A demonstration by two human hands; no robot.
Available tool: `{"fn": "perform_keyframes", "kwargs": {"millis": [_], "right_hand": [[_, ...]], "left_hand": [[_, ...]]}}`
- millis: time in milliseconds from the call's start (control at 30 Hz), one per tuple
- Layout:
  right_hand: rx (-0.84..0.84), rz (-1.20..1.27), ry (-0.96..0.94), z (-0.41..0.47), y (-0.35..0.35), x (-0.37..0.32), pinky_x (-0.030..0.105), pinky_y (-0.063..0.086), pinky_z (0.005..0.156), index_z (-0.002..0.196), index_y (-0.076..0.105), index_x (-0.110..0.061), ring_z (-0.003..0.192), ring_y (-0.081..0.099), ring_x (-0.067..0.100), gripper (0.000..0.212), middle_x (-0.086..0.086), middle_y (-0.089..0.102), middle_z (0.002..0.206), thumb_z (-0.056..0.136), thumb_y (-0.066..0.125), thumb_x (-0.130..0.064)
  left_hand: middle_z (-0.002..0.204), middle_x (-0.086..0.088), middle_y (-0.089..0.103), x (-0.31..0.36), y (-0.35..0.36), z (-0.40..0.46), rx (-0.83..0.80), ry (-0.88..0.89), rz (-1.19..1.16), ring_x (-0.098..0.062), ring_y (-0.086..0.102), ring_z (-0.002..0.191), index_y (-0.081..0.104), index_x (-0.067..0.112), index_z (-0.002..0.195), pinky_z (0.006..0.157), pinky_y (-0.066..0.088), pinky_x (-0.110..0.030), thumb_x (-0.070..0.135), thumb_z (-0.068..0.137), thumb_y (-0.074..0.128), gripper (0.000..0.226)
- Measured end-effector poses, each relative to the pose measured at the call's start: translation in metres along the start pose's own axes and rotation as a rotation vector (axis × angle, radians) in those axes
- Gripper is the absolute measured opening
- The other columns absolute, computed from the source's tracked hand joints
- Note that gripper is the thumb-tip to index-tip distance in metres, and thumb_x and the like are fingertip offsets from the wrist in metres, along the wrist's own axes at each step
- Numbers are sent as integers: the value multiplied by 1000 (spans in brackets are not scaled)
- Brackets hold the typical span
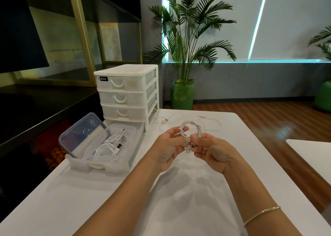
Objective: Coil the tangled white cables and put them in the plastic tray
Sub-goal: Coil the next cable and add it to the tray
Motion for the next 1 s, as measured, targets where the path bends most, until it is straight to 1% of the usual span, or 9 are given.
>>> {"fn": "perform_keyframes", "kwargs": {"millis": [67, 200, 333, 533, 633, 700, 800, 900, 1000], "right_hand": [[13, -9, 6, 0, -2, 0, 24, 44, 62, 76, 61, -8, 51, 53, 11, 6, 1, 64, 55, 80, 65, -11], [29, -24, 12, -1, -2, 0, 23, 46, 58, 77, 61, -8, 49, 56, 10, 7, 1, 65, 55, 76, 68, -11], [56, -39, 11, -2, -2, -1, 22, 44, 54, 79, 61, -8, 45, 54, 8, 9, 0, 65, 54, 77, 69, -11], [19, 14, -14, -2, 8, 2, 16, 43, 41, 80, 56, -8, 38, 47, 6, 11, 1, 56, 49, 80, 66, -12], [37, 23, -62, -1, 9, 3, 17, 42, 39, 87, 53, -8, 37, 45, 7, 17, 3, 52, 54, 81, 66, -17], [55, 15, -95, -1, 8, 1, 17, 43, 37, 88, 52, -8, 36, 46, 7, 18, 5, 51, 57, 81, 66, -17], [73, 10, -117, -2, 6, -2, 17, 45, 38, 87, 54, -8, 36, 47, 7, 16, 5, 52, 59, 82, 65, -19], [83, -7, -125, -4, 5, -4, 17, 46, 39, 90, 57, -9, 39, 48, 8, 17, 7, 56, 65, 81, 66, -21], [102, -17, -141, -5, 6, -5, 18, 48, 40, 90, 59, -11, 45, 54, 9, 16, 9, 64, 75, 80, 68, -20]], "left_hand": [[81, -5, 66, -1, 1, 0, 21, 17, 62, -16, 64, 70, 60, 12, 98, 72, 56, -24, -14, 81, 54, 32], [78, -5, 64, -2, 3, 0, 61, 14, 99, -17, 62, 71, 59, 15, 93, 76, 54, -30, -11, 82, 54, 29], [83, -8, 63, -3, 4, 1, 81, 7, 199, -17, 60, 73, 59, 17, 91, 71, 55, -29, -6, 83, 54, 24], [86, -10, 63, 0, 2, 1, 75, -19, 126, -16, 62, 72, 56, 13, 90, 74, 58, -29, -11, 80, 45, 28], [76, -6, 61, 1, 3, -1, 80, -27, 67, -14, 62, 67, 56, 10, 88, 77, 58, -31, -15, 79, 43, 29], [72, -5, 62, 1, 4, -3, 70, -33, 39, -12, 63, 64, 58, 9, 89, 74, 58, -29, -15, 80, 43, 29], [65, 1, 66, 1, 4, -5, 43, -33, 4, -10, 63, 62, 60, 10, 87, 70, 59, -24, -12, 82, 48, 26], [75, -1, 66, 0, 6, -6, 22, -36, 12, -12, 63, 68, 60, 12, 94, 74, 58, -26, -5, 84, 57, 19], [75, -4, 62, 0, 8, -5, 70, -22, -17, -11, 64, 56, 60, 8, 93, 75, 59, -30, -3, 84, 57, 15]]}}
Point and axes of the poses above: each hand's wrist, its own z-axis towards the middle knuckle, its own y-axis out of the palm, x = y × z, the point moved 1 cm from there along z, towards the middle knuckle
